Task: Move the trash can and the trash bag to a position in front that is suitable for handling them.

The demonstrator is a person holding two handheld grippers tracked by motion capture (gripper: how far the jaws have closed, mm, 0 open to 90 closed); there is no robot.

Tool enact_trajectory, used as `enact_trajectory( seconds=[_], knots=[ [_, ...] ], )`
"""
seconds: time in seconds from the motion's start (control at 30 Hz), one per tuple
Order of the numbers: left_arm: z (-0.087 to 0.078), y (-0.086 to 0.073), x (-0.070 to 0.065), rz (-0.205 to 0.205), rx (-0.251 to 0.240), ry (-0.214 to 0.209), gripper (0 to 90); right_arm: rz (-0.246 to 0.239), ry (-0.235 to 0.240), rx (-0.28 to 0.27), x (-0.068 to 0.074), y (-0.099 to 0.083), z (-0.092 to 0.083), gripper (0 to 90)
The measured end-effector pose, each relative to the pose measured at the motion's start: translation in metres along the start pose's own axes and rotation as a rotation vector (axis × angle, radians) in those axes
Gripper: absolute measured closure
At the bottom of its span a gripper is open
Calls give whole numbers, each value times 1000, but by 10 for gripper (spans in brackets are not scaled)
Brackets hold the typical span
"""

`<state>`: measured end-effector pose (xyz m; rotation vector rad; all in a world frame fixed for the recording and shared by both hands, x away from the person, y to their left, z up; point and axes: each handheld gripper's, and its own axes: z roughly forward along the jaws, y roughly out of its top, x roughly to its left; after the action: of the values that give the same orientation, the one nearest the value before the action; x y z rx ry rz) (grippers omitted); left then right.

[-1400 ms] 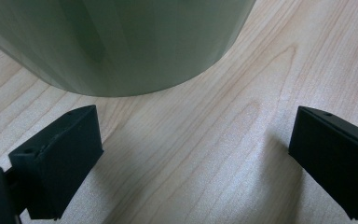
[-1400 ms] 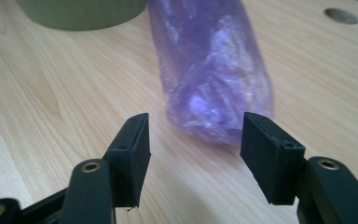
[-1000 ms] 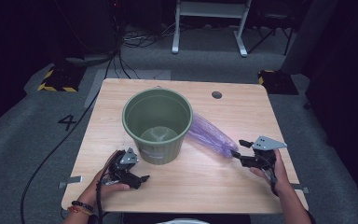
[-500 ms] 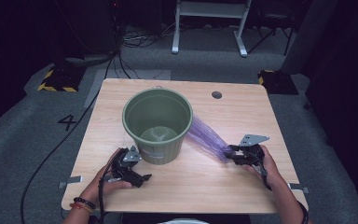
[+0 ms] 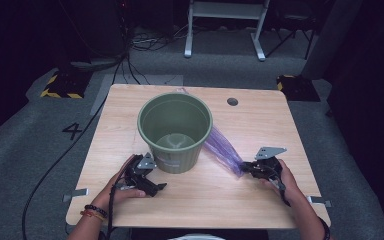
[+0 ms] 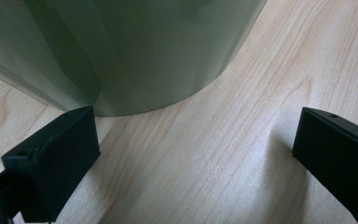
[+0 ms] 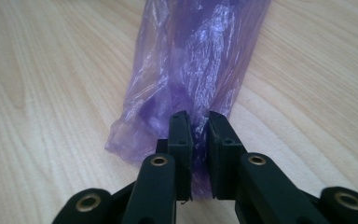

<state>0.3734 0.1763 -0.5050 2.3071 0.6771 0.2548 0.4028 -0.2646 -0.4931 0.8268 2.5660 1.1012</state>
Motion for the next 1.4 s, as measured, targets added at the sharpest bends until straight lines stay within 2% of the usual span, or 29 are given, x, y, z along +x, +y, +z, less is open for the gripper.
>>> enact_trajectory(
  seconds=[0.53, 0.7, 0.83, 1.17, 1.27, 1.33, 1.4],
  knots=[
    [16, 18, 0, 8, -1, -6, 0, -56, 81, 26, 36, -3, -4, 808],
    [20, 22, -1, 14, 1, -8, 3, -85, 95, 35, 47, -3, -4, 817],
    [23, 25, -2, 10, 0, -13, 0, -110, 126, 39, 56, -3, -4, 817],
    [26, 28, -3, 14, 1, -17, 0, -152, 174, 29, 75, -1, -1, 778],
    [26, 28, -3, 14, 1, -15, 0, -173, 190, 24, 77, -1, 0, 693],
    [26, 28, -4, 14, 1, -10, 2, -181, 182, 23, 77, -1, 0, 622],
    [25, 27, -4, 12, 0, -9, 3, -187, 183, 28, 77, -1, 0, 513]
  ],
)
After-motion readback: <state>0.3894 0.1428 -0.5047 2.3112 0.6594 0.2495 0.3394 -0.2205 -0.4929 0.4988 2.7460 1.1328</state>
